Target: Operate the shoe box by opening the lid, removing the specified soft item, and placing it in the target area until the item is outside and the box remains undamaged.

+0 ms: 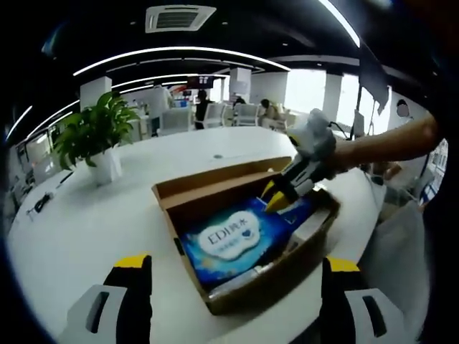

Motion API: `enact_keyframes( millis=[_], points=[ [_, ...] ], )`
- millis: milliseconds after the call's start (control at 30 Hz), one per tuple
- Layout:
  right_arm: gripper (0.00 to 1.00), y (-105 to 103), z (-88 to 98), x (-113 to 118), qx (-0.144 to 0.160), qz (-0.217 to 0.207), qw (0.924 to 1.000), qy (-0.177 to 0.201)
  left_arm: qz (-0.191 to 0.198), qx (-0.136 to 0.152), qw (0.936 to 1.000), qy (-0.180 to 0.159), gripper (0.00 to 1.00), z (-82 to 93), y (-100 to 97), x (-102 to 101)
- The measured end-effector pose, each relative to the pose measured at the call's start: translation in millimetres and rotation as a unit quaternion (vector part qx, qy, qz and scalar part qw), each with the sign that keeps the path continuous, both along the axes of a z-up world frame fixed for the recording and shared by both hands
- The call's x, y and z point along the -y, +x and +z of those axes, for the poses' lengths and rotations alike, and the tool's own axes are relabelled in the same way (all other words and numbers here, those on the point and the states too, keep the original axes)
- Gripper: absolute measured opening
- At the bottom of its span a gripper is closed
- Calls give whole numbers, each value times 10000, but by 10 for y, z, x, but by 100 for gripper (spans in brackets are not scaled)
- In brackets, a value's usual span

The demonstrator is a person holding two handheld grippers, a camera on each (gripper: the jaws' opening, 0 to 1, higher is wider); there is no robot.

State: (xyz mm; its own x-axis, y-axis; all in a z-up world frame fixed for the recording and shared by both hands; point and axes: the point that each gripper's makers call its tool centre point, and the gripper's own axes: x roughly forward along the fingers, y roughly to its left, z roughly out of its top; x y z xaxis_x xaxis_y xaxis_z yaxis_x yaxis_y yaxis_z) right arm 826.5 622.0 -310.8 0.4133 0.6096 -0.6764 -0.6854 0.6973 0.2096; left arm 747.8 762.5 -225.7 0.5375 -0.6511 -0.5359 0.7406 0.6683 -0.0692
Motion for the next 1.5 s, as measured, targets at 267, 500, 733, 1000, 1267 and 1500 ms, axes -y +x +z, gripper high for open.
enact_keyframes(
  millis=[267,500,733,1000,1267,1500],
  points=[
    [12,38,-39,-127,-63,-181,9998,106,58,39,10000,-34,100,17,5,-43],
    [7,32,-34,-136,-65,-287,9995,121,59,64,10000,-43,99,34,-22,-8],
    [0,1,5,-150,97,-264,9996,37,27,102,9999,-39,98,41,-10,13],
    [0,28,89,-123,163,-418,9990,75,28,129,9999,-31,97,38,8,6],
    [0,9,127,-42,168,-559,9983,30,23,125,9999,35,95,14,37,46],
    [0,-18,197,61,201,-661,9976,47,-64,150,9999,38,89,25,87,110]
  ],
)
